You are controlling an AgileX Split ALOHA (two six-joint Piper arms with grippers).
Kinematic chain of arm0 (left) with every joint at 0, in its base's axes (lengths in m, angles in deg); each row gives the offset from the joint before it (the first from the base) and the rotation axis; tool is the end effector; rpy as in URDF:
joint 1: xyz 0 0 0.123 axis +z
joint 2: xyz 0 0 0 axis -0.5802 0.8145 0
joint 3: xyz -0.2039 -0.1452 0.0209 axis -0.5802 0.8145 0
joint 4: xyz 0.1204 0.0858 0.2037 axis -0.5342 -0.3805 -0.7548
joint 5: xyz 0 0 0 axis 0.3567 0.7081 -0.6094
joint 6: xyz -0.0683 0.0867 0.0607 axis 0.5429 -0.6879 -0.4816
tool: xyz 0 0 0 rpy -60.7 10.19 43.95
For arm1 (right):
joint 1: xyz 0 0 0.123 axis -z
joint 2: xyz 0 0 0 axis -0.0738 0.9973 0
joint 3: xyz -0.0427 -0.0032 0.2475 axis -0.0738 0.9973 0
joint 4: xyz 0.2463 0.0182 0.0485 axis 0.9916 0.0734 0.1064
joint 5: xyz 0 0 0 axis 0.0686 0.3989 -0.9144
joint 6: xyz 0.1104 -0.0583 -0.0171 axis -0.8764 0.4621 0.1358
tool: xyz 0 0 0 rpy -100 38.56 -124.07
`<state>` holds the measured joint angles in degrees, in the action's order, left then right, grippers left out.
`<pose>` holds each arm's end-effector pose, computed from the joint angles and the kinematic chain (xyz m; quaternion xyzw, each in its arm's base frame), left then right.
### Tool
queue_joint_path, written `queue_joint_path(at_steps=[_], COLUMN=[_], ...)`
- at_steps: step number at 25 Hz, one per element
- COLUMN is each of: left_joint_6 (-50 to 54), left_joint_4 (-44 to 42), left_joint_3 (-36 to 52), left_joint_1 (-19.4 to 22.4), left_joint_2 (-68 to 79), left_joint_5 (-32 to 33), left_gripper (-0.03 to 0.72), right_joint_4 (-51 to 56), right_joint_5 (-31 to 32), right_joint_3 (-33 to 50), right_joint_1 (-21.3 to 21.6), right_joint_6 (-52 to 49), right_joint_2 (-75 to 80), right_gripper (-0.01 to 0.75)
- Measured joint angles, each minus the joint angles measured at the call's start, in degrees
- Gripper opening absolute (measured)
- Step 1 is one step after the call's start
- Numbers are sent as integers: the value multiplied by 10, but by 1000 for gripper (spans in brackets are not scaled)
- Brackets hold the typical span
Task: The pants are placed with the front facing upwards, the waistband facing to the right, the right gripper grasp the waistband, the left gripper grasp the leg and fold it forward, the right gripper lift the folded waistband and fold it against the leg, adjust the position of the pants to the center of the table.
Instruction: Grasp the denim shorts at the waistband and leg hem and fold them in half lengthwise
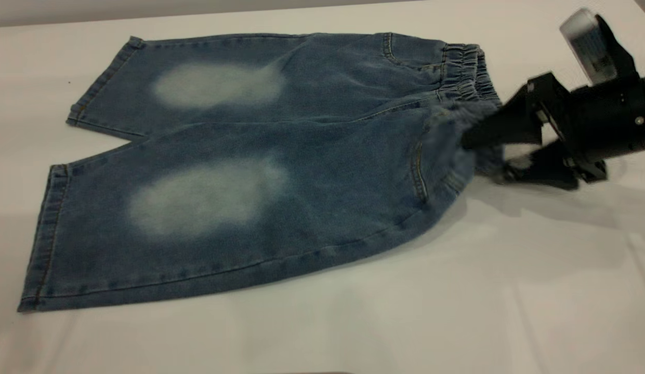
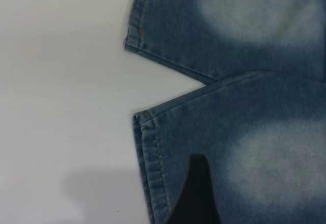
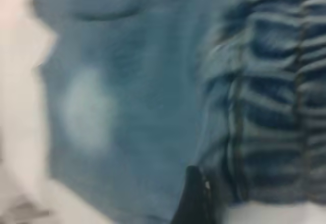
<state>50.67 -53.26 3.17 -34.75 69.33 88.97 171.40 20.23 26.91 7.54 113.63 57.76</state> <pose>0.2641 -0.0070 0.2017 -0.0472 0.9097 -0.0615 0.4079 0.3027 0.0827 -0.0157 0.0357 0.8711 0.4521 0.1883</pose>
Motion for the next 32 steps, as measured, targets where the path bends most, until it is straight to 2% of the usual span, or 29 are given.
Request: queue_joint_path(at_steps=[3, 5, 7, 10, 12, 19, 24, 27, 30, 32], left_joint_6=[0, 0, 0, 0, 0, 0, 0, 0, 0, 0], left_joint_4=[0, 0, 0, 0, 0, 0, 0, 0, 0, 1], left_joint_3=[0, 0, 0, 0, 0, 0, 0, 0, 0, 0], left_joint_1=[0, 0, 0, 0, 0, 0, 0, 0, 0, 0], left_joint_2=[0, 0, 0, 0, 0, 0, 0, 0, 0, 0], left_joint_5=[0, 0, 1, 1, 2, 2, 2, 2, 2, 3], left_gripper=[568, 568, 568, 568, 568, 568, 568, 568, 568, 568], right_joint_4=[-2, -2, -3, -4, -4, -4, -4, -4, -4, -4], right_joint_5=[74, 90, 68, -13, -30, 90, 91, 45, 74, 70], right_joint_3=[-13, -22, -26, -26, -26, -34, -34, -34, -36, -41], right_joint_1=[0, 0, 0, 0, 0, 0, 0, 0, 1, 0], right_joint_6=[19, 20, 5, -23, -31, -6, -6, -36, -37, -49], right_joint_2=[0, 0, 0, 0, 1, 1, 1, 1, 1, 1], right_gripper=[501, 500, 499, 499, 499, 499, 499, 499, 499, 499])
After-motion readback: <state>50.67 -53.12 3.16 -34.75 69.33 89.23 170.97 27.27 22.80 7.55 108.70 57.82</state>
